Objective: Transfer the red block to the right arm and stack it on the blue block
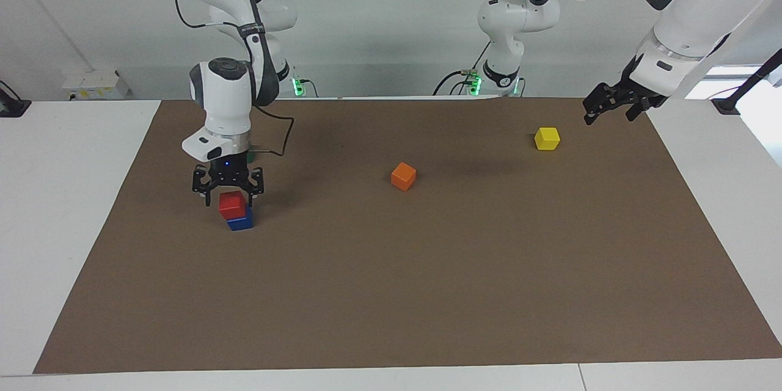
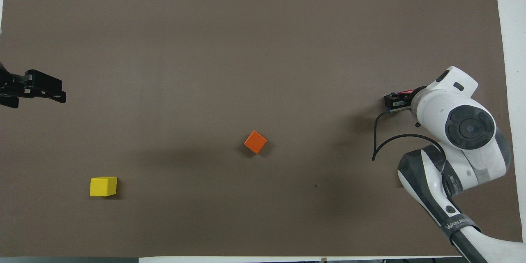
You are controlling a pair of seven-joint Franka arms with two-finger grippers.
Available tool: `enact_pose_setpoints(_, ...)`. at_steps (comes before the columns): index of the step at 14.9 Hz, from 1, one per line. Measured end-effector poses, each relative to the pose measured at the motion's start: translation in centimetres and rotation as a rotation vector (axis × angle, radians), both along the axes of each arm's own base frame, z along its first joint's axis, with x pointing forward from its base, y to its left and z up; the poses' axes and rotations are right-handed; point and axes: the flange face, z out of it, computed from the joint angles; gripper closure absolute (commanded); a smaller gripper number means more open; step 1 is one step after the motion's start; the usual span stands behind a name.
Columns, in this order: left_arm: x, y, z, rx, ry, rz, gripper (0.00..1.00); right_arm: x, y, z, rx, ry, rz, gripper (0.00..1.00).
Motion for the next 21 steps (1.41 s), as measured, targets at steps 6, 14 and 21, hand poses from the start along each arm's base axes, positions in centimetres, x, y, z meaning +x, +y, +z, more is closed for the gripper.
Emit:
enact_pose_setpoints(6,0.0,0.2,0.0,0.0,0.0,0.004,0.0,1.6,-0.2,5.8,0.119,0.124,-0.066,0.0)
enact_pose_setpoints(14,0.0,0.2,0.0,0.0,0.0,0.004,0.0,-1.1,-3.5,17.4,0.154,0.368,-0.081,0.0)
enact_pose_setpoints(21,0.0,0.2,0.0,0.0,0.001,0.004,0.0,-2.8,-7.2,19.8,0.275,0.461,-0.159,0.0)
